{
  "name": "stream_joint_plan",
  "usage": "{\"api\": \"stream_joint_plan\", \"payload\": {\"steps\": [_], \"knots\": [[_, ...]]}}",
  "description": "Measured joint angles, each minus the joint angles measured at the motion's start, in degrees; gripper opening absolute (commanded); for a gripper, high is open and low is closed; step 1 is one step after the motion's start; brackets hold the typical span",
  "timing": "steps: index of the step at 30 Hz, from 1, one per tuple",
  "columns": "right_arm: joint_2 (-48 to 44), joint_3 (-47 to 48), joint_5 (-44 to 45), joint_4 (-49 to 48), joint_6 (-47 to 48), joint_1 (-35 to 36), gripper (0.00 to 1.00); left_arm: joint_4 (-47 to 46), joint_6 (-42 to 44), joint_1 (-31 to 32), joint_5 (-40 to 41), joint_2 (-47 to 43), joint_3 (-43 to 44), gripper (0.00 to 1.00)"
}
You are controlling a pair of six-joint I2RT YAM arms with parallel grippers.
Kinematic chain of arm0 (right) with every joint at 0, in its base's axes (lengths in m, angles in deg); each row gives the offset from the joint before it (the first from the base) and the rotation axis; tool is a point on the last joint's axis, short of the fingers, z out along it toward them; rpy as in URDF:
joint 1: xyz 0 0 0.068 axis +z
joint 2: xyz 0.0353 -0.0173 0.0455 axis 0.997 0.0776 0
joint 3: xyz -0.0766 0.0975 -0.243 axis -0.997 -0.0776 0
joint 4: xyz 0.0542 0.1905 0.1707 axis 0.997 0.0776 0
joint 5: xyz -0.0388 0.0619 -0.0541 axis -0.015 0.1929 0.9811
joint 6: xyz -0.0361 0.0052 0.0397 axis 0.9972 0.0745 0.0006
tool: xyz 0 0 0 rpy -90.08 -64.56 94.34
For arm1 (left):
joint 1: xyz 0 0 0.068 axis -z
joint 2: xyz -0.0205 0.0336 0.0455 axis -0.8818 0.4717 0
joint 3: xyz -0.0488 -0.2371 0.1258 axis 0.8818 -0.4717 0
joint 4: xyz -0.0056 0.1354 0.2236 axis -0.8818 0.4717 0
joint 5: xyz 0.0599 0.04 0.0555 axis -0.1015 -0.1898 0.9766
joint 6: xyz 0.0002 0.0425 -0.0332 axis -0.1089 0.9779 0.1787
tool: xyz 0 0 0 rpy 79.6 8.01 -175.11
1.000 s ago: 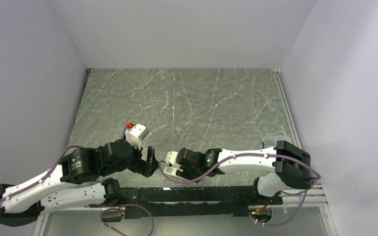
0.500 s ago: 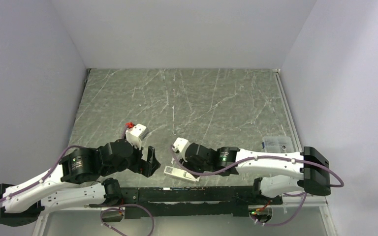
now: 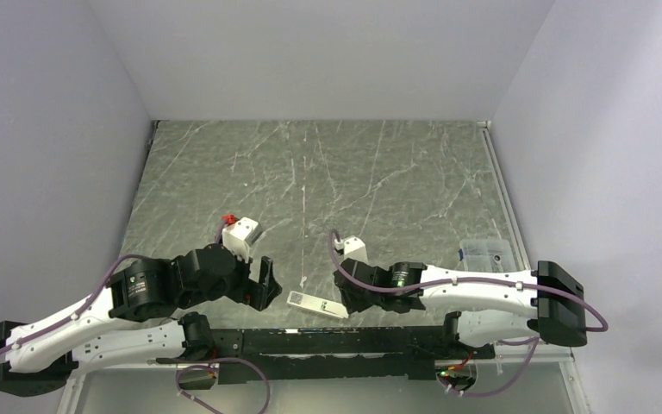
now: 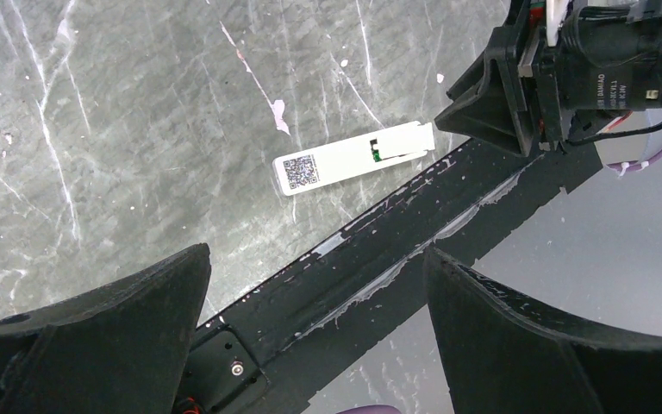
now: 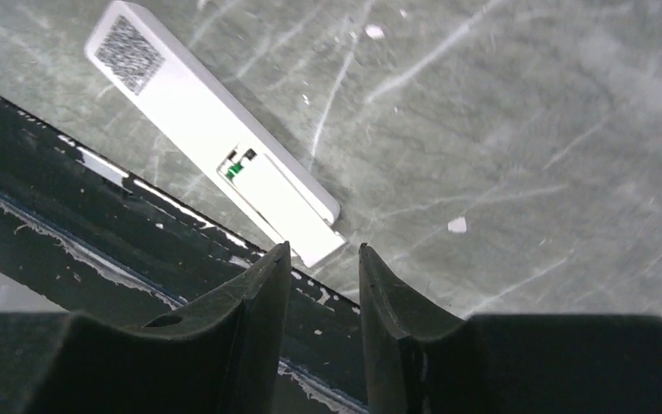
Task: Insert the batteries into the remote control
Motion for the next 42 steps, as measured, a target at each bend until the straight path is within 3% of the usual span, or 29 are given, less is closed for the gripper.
{"api": "stream_joint_plan", "payload": {"steps": [7, 16, 42], "knots": [[-1.68, -5.55, -0.22, -0.15, -13.88, -0.02, 0.38, 0.0, 0.0, 0.0, -0.02, 0.0, 0.0, 0.99], [-2.25, -9.16, -1.27, -2.51, -23.26, -0.04, 0.41, -0.02, 0.0, 0.0, -0.07, -0.02, 0.0, 0.99], [1.51, -9.27, -1.73, -6.69, -26.75, -0.57, 0.45, -0.04, 0.0, 0.0, -0.13, -0.48, 0.0, 0.99]]}}
